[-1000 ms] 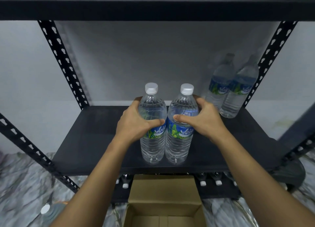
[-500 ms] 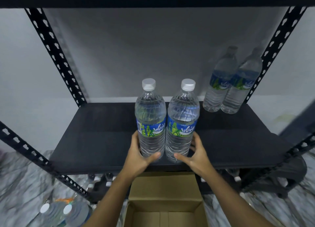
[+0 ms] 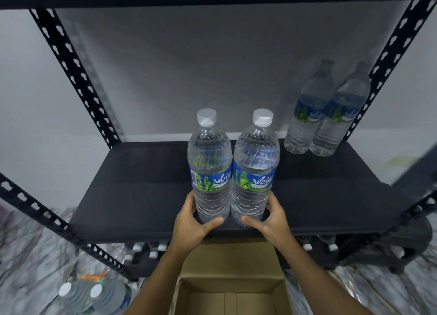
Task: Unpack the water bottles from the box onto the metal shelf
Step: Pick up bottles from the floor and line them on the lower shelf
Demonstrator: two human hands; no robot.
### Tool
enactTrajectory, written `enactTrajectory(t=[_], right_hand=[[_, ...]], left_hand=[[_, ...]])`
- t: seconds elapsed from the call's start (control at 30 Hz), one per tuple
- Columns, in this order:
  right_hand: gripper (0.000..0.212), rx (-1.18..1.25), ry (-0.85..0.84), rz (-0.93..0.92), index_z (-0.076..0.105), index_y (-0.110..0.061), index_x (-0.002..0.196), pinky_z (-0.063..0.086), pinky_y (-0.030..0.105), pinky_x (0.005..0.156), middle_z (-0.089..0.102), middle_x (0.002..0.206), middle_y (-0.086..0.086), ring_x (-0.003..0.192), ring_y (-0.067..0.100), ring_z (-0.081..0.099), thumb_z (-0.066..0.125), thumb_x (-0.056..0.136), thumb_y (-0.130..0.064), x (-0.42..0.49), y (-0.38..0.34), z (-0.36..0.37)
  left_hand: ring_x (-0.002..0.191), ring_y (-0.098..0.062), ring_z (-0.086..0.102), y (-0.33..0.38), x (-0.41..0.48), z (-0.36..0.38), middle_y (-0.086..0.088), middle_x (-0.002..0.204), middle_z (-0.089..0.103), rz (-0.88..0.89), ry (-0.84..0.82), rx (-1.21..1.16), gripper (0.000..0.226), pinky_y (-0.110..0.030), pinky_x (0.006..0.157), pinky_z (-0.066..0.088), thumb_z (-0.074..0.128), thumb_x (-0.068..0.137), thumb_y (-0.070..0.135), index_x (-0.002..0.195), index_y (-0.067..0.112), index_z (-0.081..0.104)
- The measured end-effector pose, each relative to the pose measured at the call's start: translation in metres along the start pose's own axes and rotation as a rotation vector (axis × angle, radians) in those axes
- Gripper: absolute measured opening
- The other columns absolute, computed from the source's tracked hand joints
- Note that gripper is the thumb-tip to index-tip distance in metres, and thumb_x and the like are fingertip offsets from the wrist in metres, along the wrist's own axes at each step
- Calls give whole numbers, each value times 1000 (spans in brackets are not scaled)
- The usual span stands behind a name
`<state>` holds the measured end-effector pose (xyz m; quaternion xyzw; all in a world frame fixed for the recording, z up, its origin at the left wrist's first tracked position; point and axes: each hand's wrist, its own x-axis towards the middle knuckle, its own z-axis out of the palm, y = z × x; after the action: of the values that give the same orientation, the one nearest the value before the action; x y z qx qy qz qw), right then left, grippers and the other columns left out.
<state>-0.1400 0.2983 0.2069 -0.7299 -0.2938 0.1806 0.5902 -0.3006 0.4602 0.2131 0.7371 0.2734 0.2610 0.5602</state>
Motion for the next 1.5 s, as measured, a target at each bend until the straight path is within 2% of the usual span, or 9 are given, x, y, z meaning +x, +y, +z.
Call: enactTrajectory(t=[0.2,0.47,0.7,0.83,1.03,1.17,1.27,1.37,1.5], right_hand=[[87,36,39,40,53,-21,129,52,29,94,69,117,-8,111,7,63,95,53,-22,0,-1,3],[89,-9,112,81,48,-29,119,47,12,76,62,110,-17,99,-10,59,97,45,-30,-2,-8,11],[91,-55,78,92,45,-32,121,45,7,74,59,113,-21,100,-13,55,96,46,-36,-4,-11,8],[90,-61,80,92,45,-31,122,45,5,72,58,113,-23,98,-20,53,96,47,-35,-5,-12,8],[85,-63,77,81,46,-27,121,43,-1,72,57,111,-23,97,-27,49,95,52,-30,-4,-11,9],[85,-79,73,79,45,-29,121,43,1,72,58,112,-23,98,-25,50,95,52,-32,-4,-10,8],[85,-92,77,75,44,-34,119,43,5,75,59,113,-23,98,-21,53,95,51,-34,-4,-9,8],[85,-97,84,64,43,-36,119,43,6,76,58,115,-22,101,-15,54,94,51,-36,-4,-7,9],[85,-108,93,46,43,-37,120,44,10,78,58,116,-21,104,-9,55,94,51,-37,-4,-6,10]], left_hand=[[116,3,61,-1,0,0,23,123,67,-15,-3,-30,87,-13,93,49,93,63,17,137,25,48],[116,-1,63,-5,4,-1,15,123,69,-21,-13,-62,85,-14,92,50,93,62,9,135,22,51],[119,-5,61,-11,7,-2,3,134,57,-53,27,-85,97,-27,100,51,98,49,31,134,22,52],[119,-7,62,-16,10,-4,3,133,57,-76,8,-105,93,-27,98,53,98,52,22,132,20,53],[126,-16,59,-20,16,-15,0,132,65,-132,-132,-144,79,-44,109,45,91,63,7,132,18,54],[131,-12,54,-19,15,-18,3,139,59,-119,-156,-168,94,-37,111,43,91,63,4,142,20,44],[130,-10,53,-15,13,-13,2,144,48,-92,-53,-176,109,-34,109,45,100,48,26,139,30,41],[123,-6,55,-11,10,-3,10,136,39,-67,28,-141,101,-28,102,48,97,40,37,126,40,42],[119,-12,61,-12,7,6,4,133,55,-39,69,-112,101,-41,99,53,99,43,37,128,36,44]])
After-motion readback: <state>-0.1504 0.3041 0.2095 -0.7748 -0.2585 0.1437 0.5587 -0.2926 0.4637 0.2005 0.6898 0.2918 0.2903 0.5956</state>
